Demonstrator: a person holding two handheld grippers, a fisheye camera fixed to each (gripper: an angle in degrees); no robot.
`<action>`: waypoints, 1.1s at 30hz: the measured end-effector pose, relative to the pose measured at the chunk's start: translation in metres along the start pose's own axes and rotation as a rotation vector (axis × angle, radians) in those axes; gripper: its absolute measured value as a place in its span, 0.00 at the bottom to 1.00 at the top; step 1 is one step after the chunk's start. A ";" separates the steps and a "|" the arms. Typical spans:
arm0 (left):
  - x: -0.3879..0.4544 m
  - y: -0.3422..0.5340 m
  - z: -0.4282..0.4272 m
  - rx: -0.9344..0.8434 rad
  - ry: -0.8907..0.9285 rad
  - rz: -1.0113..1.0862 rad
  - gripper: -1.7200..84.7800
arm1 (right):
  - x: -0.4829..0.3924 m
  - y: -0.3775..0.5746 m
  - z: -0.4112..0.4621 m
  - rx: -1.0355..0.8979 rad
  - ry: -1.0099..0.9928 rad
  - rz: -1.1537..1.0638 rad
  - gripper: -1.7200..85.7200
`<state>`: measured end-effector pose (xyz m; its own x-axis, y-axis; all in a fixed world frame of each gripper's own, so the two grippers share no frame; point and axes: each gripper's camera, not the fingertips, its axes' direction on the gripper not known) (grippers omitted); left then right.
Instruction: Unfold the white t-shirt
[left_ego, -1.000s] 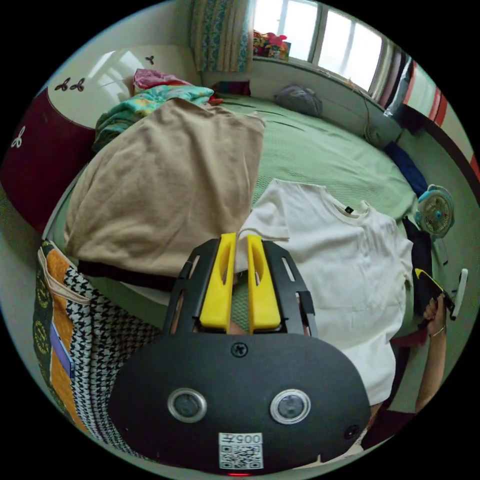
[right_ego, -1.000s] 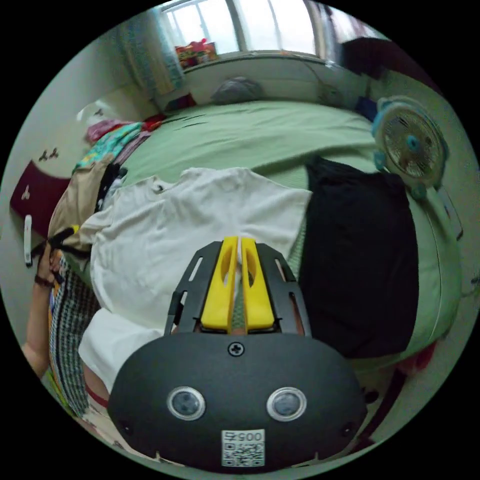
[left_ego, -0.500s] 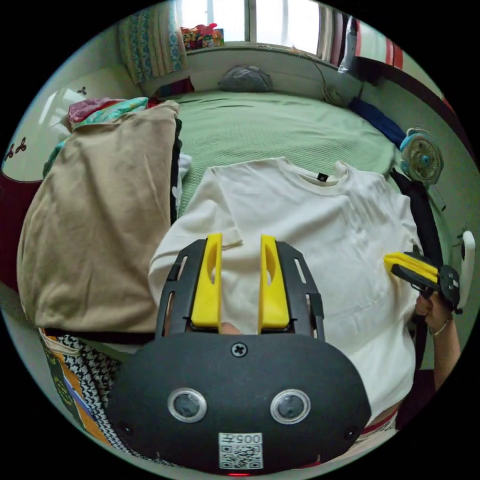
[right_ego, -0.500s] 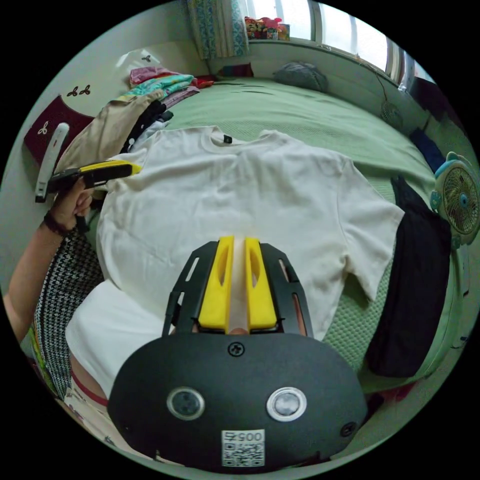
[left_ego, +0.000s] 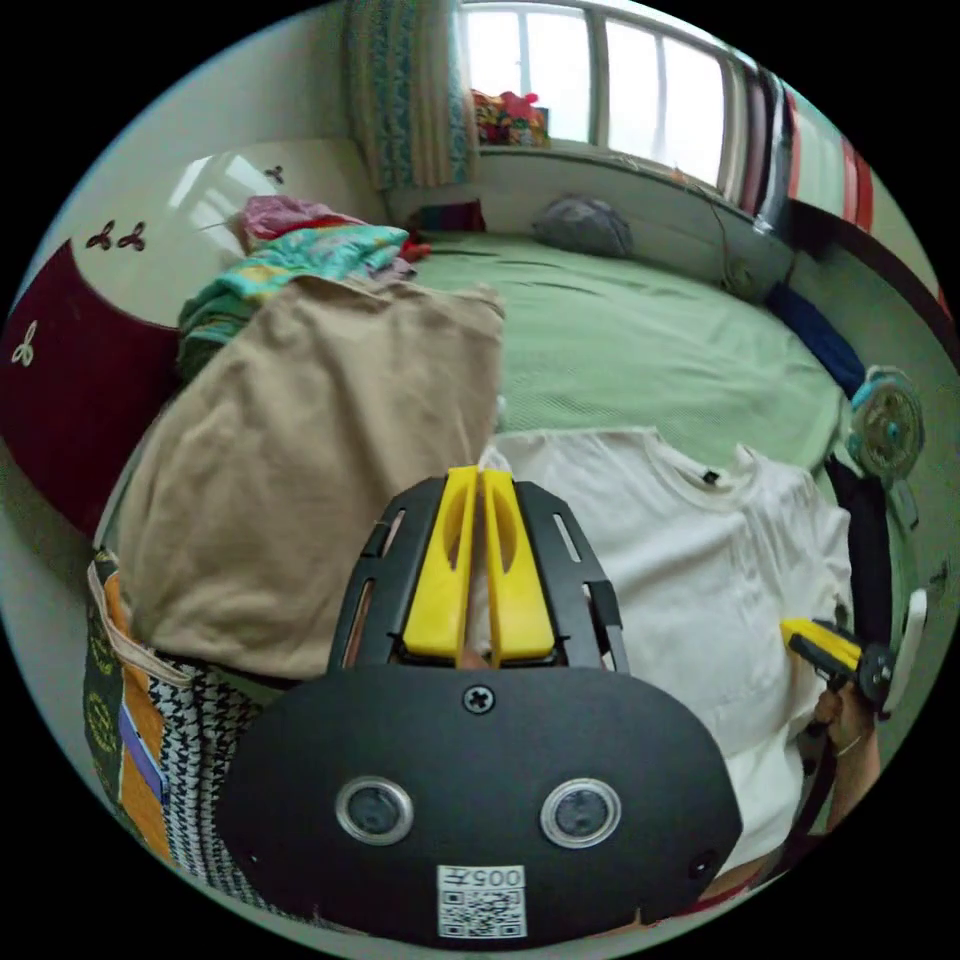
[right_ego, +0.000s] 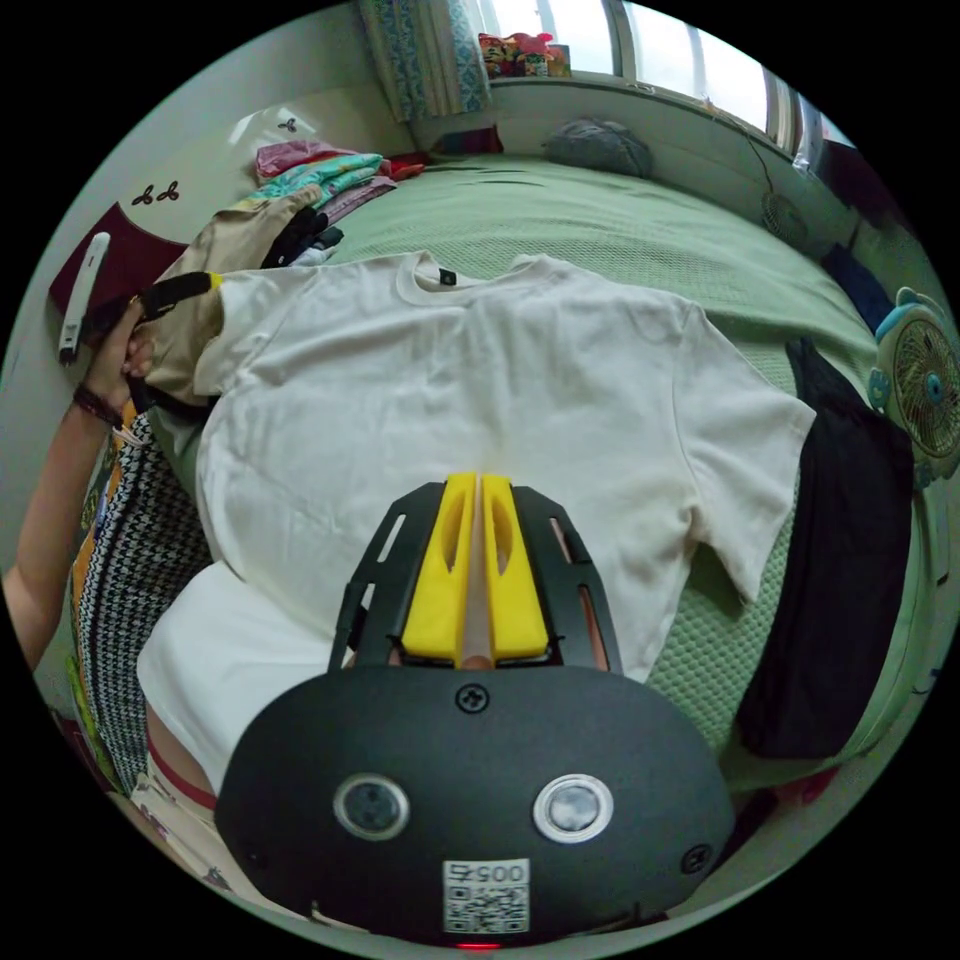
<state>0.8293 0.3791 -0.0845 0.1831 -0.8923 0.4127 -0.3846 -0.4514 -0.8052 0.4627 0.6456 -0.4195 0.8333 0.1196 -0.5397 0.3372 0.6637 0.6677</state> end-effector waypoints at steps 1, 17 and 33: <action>-0.006 -0.003 0.000 -0.008 -0.022 -0.032 0.03 | -0.001 0.002 0.000 0.000 -0.005 0.010 0.01; 0.043 0.082 -0.036 -0.116 0.174 0.057 0.04 | -0.030 0.073 -0.051 -0.003 -0.014 0.154 0.01; 0.165 0.215 -0.053 -0.342 0.272 0.213 0.01 | -0.164 0.170 -0.082 0.016 0.101 0.115 0.01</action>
<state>0.7288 0.1355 -0.1666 -0.1571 -0.9086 0.3871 -0.6718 -0.1890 -0.7162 0.3474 0.7989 -0.2597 0.8189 0.2681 -0.5074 0.2496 0.6299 0.7355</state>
